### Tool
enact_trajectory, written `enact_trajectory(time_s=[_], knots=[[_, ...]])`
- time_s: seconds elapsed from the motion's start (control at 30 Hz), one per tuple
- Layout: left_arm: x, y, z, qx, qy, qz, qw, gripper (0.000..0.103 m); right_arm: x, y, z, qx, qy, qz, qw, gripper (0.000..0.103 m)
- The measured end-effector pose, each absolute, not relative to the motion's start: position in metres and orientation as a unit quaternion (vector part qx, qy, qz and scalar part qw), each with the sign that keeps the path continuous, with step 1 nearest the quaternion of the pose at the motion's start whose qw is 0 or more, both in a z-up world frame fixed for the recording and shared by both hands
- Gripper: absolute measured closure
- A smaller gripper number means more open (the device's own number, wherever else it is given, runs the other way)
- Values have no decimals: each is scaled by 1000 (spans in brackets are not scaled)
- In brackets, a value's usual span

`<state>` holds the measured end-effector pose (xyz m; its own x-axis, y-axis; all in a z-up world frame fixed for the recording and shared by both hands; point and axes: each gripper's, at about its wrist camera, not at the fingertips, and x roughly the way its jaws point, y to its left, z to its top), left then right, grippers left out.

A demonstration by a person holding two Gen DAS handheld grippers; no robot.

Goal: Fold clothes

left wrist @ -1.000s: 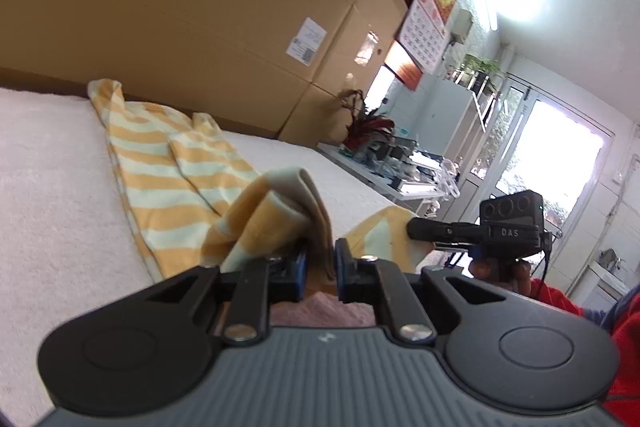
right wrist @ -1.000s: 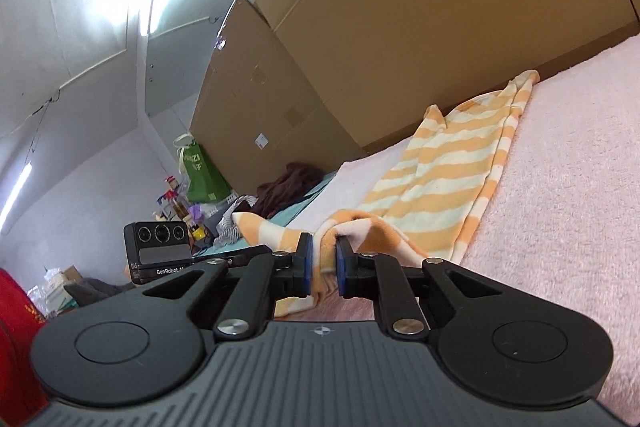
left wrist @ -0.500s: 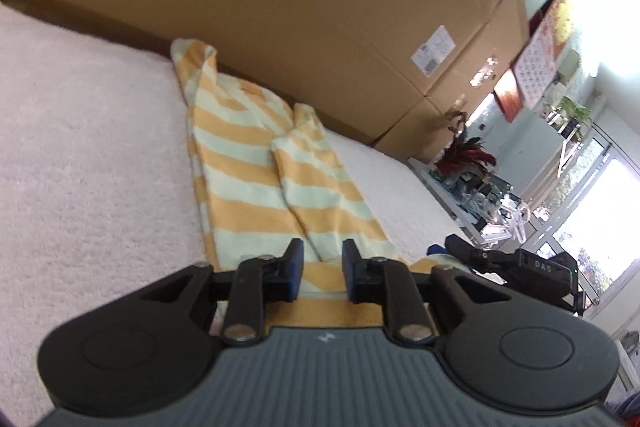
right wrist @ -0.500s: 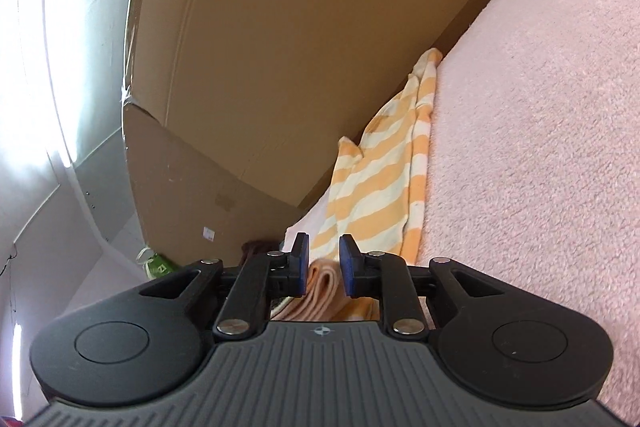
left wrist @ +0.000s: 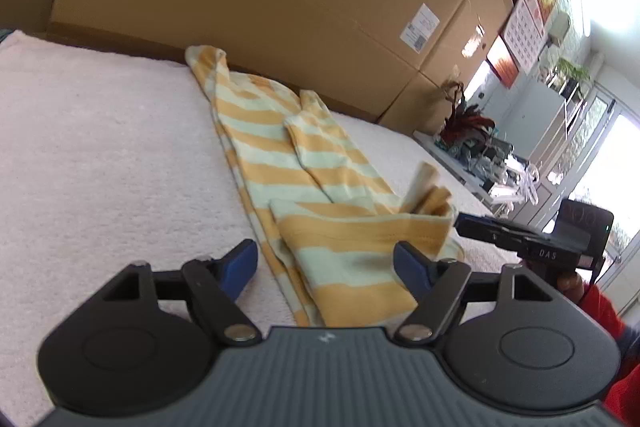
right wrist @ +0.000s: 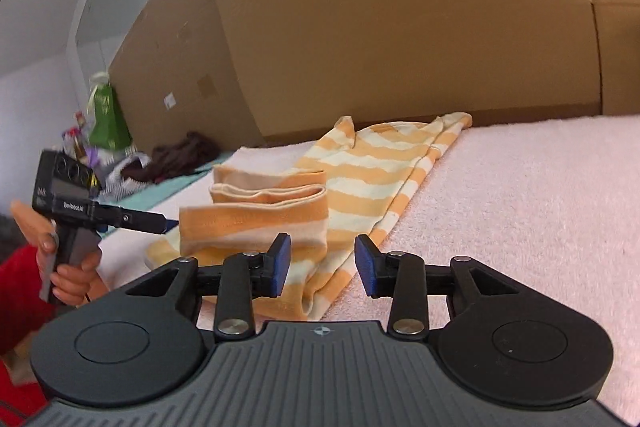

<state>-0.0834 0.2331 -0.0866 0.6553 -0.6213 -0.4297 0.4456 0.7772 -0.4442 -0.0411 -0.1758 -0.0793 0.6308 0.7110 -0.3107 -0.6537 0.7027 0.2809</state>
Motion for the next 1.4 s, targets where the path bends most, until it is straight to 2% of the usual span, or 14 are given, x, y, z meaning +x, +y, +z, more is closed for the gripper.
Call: enact_trajectory(time_s=[0.13, 0.2, 0.43, 0.53, 0.57, 0.67, 0.8, 0.93, 1.03, 1.1, 1.17, 1.23, 1.33, 1.4], knots=[[-77, 216, -87, -124, 295, -288, 903, 26, -27, -150, -72, -30, 214, 389, 896, 63], [-76, 211, -87, -114, 293, -281, 907, 30, -17, -144, -71, -34, 226, 396, 890, 63], [-80, 206, -90, -108, 280, -267, 916, 30, 15, -139, -78, 55, 298, 415, 858, 51], [-81, 204, -91, -108, 273, -260, 920, 31, 12, -134, -78, 61, 296, 429, 852, 60], [-81, 202, -91, -103, 271, -256, 922, 35, 10, -132, -77, 54, 294, 431, 851, 63], [-84, 199, -91, -92, 263, -246, 928, 47, 6, -131, -75, 54, 290, 443, 847, 85], [-88, 202, -89, -95, 253, -235, 934, 69, -2, -141, -75, 78, 270, 436, 855, 89], [-82, 201, -83, -99, 249, -242, 932, 82, -14, -154, -72, 121, 239, 421, 867, 90], [-76, 198, -75, -80, 243, -233, 938, 81, -22, -166, -70, 160, 209, 393, 881, 90], [-71, 197, -70, -66, 241, -222, 942, 74, -25, -172, -71, 175, 199, 367, 892, 89], [-66, 196, -73, -52, 249, -206, 945, 73, -22, -171, -77, 173, 206, 343, 900, 89], [-61, 194, -78, -41, 256, -190, 947, 64, -19, -165, -84, 160, 222, 327, 904, 89], [-71, 191, -77, -22, 243, -185, 952, 61, -18, -155, -87, 135, 233, 317, 909, 88], [-81, 194, -72, -20, 226, -193, 955, 53, -19, -151, -88, 124, 238, 312, 911, 81]])
